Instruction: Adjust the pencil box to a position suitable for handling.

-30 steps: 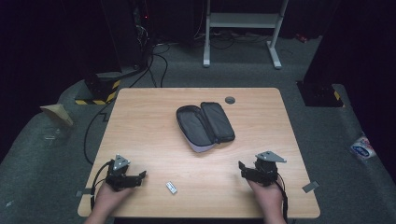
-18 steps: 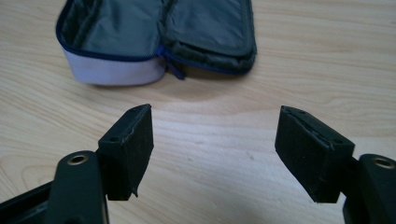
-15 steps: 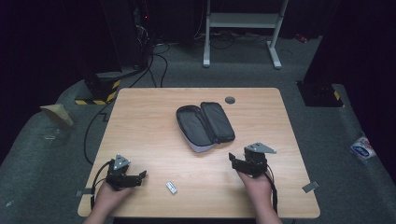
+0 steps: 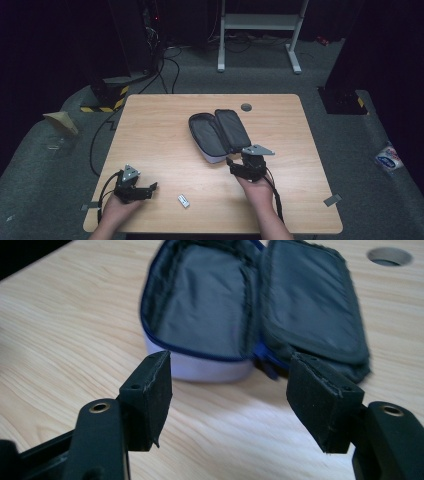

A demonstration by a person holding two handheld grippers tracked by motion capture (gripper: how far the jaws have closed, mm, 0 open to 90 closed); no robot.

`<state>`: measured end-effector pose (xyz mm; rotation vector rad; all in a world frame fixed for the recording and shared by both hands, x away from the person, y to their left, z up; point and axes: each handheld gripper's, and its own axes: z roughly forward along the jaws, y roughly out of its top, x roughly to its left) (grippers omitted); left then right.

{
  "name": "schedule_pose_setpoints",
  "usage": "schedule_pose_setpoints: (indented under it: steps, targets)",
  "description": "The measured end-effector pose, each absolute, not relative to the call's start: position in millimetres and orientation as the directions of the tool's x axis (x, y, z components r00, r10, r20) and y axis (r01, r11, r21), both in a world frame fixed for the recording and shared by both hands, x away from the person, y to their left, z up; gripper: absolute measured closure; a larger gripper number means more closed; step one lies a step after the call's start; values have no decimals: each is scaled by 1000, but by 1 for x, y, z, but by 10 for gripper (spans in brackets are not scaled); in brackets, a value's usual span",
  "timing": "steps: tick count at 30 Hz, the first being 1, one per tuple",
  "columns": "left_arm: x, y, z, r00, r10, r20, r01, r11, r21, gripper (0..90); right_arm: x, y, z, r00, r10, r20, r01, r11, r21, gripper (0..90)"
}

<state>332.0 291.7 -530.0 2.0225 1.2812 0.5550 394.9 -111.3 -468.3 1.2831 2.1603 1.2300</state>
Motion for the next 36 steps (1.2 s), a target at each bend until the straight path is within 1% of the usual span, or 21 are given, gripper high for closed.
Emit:
schedule_pose_setpoints:
  steps: [6,9,12,15,18,19,23,26,29,31,34,36]
  targets:
    - [331,292,-530,432,902,-1,616,-294,730,104,405,-86,-467,-571,814,108,513,250,821,362]
    - [331,292,-530,433,902,-1,616,-295,730,108,409,-77,-470,-583,805,112,517,262,815,375]
    - [331,292,-530,435,900,-2,616,-296,730,108,414,-67,-473,-585,798,148,532,240,812,386]
    - [331,292,-530,441,898,-2,614,-300,730,109,418,-58,-476,-593,794,135,528,257,810,395]
    - [332,292,-530,448,894,2,610,-307,731,109,421,-46,-477,-605,789,108,511,281,813,427]
    - [332,292,-530,449,894,2,609,-308,731,109,422,-43,-476,-607,789,99,504,286,815,442]
    - [333,292,-530,452,892,4,609,-311,729,109,424,-35,-476,-612,781,121,515,277,811,509]
    - [333,292,-530,453,891,4,609,-312,729,110,427,-28,-479,-627,773,94,507,313,803,572]
    - [332,292,-530,451,893,2,609,-309,731,111,430,-25,-483,-618,781,87,517,321,793,608]
    - [332,292,-530,451,893,2,608,-309,731,114,430,-23,-486,-624,778,79,517,335,788,690]
    - [332,293,-530,452,892,2,608,-310,731,115,426,-23,-490,-638,768,54,498,359,789,844]
    - [332,293,-530,452,892,2,608,-310,731,115,422,-25,-491,-643,763,63,499,355,791,869]
